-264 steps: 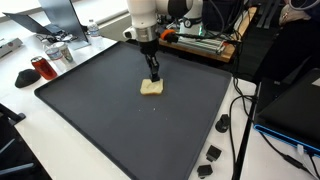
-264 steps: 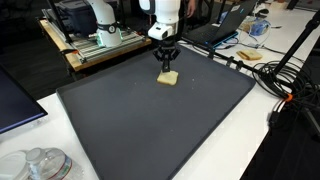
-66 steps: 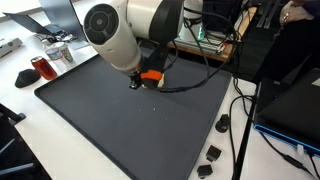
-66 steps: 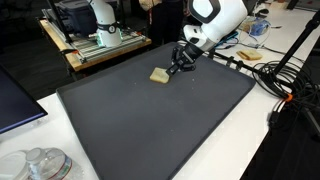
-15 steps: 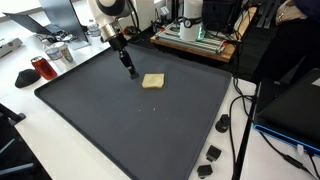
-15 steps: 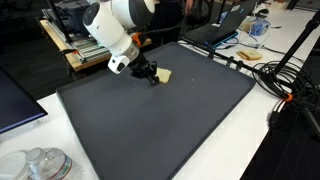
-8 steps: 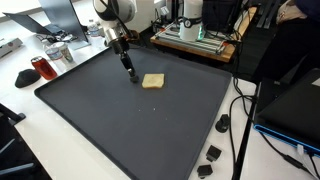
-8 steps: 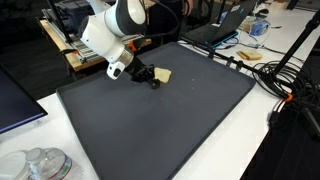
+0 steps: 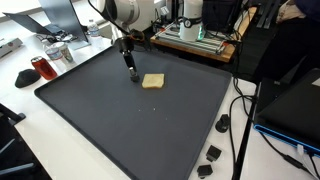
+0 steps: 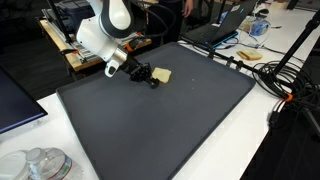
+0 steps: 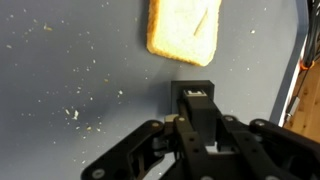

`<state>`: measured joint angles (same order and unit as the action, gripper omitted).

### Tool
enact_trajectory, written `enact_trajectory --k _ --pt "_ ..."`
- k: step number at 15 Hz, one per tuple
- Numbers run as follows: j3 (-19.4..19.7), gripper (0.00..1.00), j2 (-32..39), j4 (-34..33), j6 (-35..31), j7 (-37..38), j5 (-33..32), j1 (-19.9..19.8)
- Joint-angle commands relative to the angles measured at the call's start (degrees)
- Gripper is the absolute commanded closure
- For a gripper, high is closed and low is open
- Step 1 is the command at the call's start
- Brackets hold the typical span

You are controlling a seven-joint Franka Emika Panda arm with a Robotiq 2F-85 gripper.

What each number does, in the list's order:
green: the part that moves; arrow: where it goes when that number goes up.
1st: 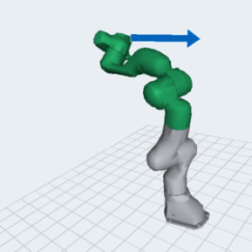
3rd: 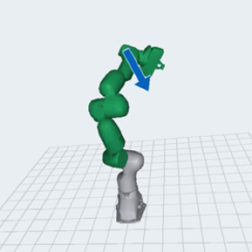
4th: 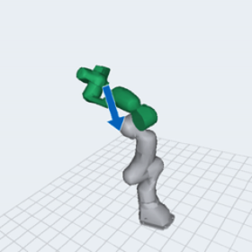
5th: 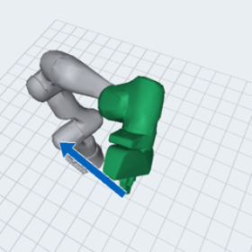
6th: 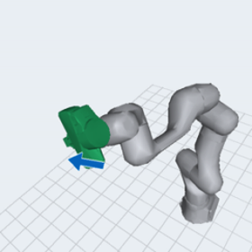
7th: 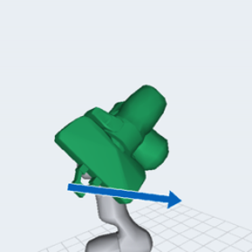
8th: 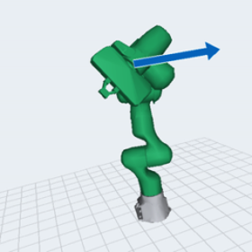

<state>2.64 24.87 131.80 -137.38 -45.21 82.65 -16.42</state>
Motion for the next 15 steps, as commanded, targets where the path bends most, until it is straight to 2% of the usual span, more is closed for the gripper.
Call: enact_trajectory --k 1,8,11,13,15 --pt "2.34 0.95 -3.89 6.19 0.14 -8.34 8.88 2.01" --pt "6.51 0.95 -8.53 14.26 0.72 -21.26 24.65 5.05" --pt "7.81 0.95 -10.86 16.87 -0.40 -24.49 28.82 6.85" --pt "8.24 0.95 -12.95 18.42 -1.91 -24.48 29.99 8.10" --pt "8.23 0.95 -15.24 20.15 -2.46 -19.17 27.61 8.62"
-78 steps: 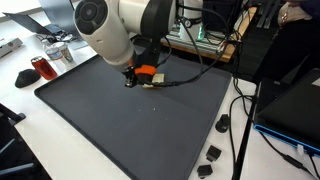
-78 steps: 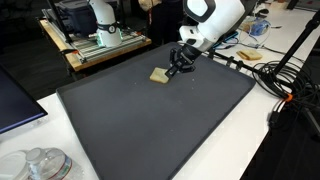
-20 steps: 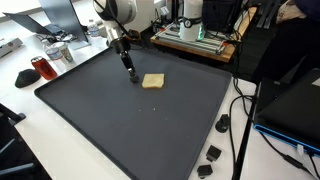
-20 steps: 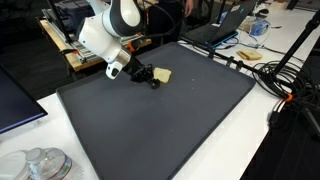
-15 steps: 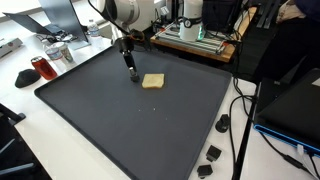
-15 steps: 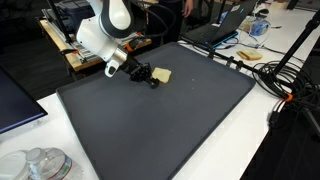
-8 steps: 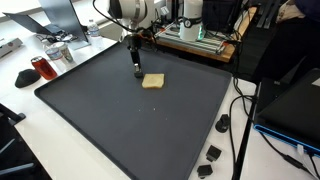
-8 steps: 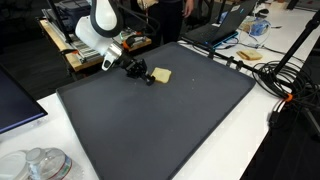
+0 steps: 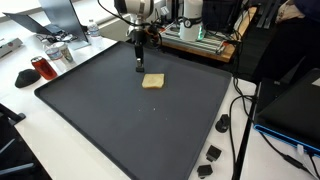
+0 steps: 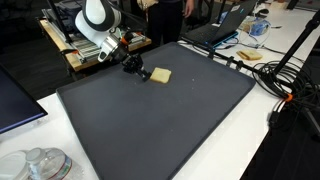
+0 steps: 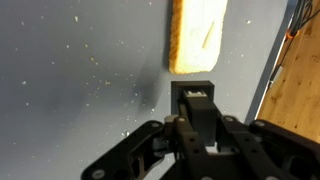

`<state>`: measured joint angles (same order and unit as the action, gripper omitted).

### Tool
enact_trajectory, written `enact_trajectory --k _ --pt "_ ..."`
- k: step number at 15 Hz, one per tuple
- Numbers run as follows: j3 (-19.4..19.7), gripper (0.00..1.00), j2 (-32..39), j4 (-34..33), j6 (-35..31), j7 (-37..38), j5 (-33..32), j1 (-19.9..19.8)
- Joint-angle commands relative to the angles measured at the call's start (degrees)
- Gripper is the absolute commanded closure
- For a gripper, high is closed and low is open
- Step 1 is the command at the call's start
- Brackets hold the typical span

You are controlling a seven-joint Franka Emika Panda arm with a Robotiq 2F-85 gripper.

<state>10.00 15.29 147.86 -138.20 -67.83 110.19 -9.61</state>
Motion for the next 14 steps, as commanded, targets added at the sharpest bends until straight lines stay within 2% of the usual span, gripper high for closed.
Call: enact_trajectory --k 1,3,7,9,14 --pt "0.82 0.95 -7.42 5.35 -2.48 5.18 -0.46 2.07" --pt "0.87 0.95 -10.53 7.88 -2.59 8.84 -2.20 1.92" --pt "2.17 0.95 -16.18 13.16 2.91 19.59 -14.71 -0.57" --pt "3.35 0.95 -13.64 10.03 6.84 25.55 -20.75 -2.16" --pt "6.16 0.95 -15.46 9.60 11.46 37.91 -31.09 -5.42"
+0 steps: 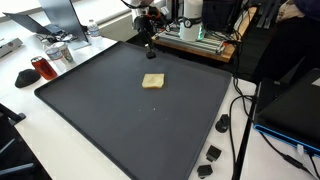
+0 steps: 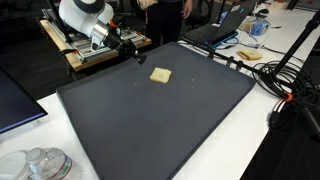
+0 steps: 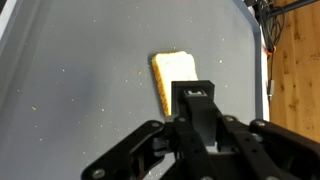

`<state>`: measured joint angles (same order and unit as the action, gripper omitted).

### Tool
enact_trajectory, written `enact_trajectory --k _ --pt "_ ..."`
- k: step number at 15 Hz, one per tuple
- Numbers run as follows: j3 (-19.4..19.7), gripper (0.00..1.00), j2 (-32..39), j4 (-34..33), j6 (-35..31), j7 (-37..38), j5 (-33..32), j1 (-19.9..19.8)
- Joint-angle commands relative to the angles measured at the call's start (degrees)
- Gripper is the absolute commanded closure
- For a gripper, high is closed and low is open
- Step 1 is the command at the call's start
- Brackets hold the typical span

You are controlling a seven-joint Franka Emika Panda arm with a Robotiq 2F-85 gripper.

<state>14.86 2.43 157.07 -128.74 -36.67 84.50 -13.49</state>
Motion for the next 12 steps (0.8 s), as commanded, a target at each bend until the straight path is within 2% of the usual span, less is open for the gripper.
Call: enact_trajectory --k 1,3,5,7,10,12 --pt "1.36 0.95 -4.58 1.95 0.99 8.97 -7.17 -1.55" --pt "0.87 0.95 -3.83 0.06 -0.66 12.27 -9.00 -1.18" --pt "0.14 0.95 -7.25 2.40 -3.45 14.99 -10.26 -0.62" --pt "-0.67 0.95 -5.78 0.14 -5.44 17.26 -10.59 -0.18" --pt "-3.05 0.95 -8.61 1.98 -12.71 19.12 -11.48 1.43" --pt "-4.89 0.95 -6.85 0.08 -17.38 19.43 -11.15 2.87"
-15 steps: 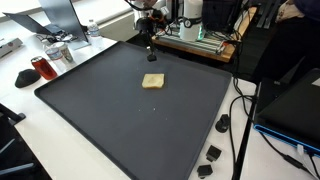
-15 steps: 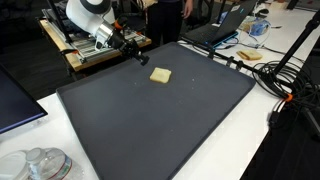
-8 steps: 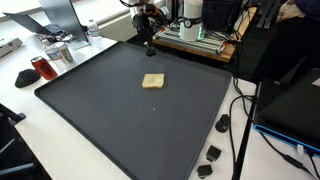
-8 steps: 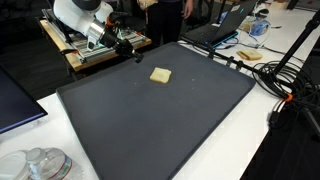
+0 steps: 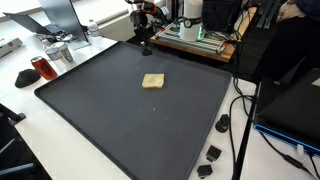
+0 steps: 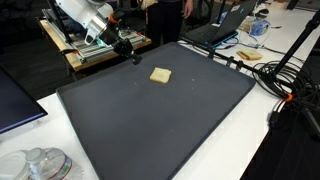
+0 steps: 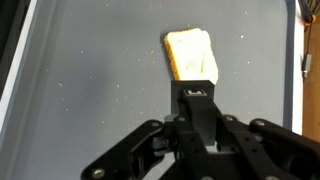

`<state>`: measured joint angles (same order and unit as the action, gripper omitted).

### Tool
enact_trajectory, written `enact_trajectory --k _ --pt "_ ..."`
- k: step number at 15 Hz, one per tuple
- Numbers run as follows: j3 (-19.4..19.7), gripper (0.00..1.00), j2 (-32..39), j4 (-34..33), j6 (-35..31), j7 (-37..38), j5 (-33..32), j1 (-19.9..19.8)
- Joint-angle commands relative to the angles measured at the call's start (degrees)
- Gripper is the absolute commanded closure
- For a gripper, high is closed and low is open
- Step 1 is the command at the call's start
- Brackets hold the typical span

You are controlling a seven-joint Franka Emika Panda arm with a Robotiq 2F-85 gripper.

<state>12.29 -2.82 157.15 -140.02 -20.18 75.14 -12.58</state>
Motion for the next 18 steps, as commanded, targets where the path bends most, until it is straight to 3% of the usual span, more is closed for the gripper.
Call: enact_trajectory --k 1,8,14,18 --pt "-3.31 0.95 -1.87 0.28 -8.60 2.95 -1.89 2.79" --pt "-8.80 0.95 -1.52 0.43 -19.63 -0.52 -0.53 7.35" --pt "-10.31 0.95 -1.27 0.43 -19.17 -1.66 -2.29 7.97" --pt "-10.95 0.95 0.24 -0.02 -19.25 0.46 -9.36 7.72"
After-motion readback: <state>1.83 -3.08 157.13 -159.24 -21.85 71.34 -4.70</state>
